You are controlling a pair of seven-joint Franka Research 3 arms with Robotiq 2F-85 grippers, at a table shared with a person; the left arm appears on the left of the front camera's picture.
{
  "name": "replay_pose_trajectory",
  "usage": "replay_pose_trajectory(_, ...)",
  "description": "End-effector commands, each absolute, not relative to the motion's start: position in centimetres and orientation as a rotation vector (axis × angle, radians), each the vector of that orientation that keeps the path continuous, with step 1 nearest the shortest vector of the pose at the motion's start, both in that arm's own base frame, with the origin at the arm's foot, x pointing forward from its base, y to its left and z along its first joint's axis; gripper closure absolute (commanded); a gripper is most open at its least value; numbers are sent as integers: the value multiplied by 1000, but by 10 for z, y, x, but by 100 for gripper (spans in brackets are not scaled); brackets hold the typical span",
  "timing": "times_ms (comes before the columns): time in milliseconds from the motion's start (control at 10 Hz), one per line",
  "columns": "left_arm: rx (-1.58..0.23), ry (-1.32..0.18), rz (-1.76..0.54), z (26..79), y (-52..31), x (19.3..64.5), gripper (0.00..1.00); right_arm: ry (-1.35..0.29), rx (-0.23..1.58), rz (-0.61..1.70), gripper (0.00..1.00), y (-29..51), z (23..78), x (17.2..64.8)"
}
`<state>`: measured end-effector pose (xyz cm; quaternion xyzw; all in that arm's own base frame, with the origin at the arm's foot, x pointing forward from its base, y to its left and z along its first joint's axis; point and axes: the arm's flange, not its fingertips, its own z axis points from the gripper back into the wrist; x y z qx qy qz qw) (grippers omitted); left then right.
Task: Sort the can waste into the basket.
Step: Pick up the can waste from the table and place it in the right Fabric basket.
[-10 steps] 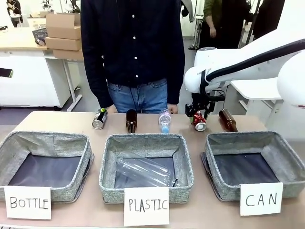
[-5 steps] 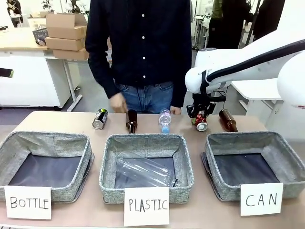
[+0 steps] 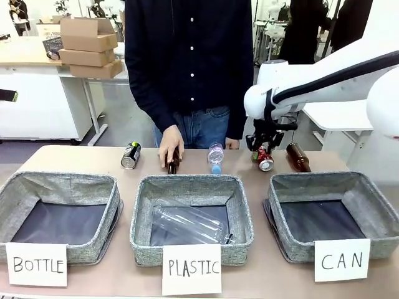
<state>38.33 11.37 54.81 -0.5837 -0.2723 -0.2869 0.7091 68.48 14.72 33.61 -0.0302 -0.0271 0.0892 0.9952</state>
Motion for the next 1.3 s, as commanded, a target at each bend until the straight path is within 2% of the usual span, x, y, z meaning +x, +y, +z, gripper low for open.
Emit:
replay_pose_trajectory(0,-1312,-631,-657,549,111,381,0,-61,63,261,42,110,422,622)
replay_pose_trajectory(200,-1312,-631,-657,549,111,381,0,-22,45,313,42,81,472,568)
replay_pose_trajectory(600,-1312,-631,-657,549,111,381,0,-51,196,439,42,90,432,596)
replay_pose_trajectory(700,-1312,-631,-657,549,111,381,0,-52,222,435,0,92,424,606)
replay_pose_trajectory(900,-1312,-631,-657,549,111,381,0,-86,257,493,0,106,396,644)
replay_pose_trajectory(1200,-1312,-631,-657,549,111,381,0,-140,110,369,0,107,371,680)
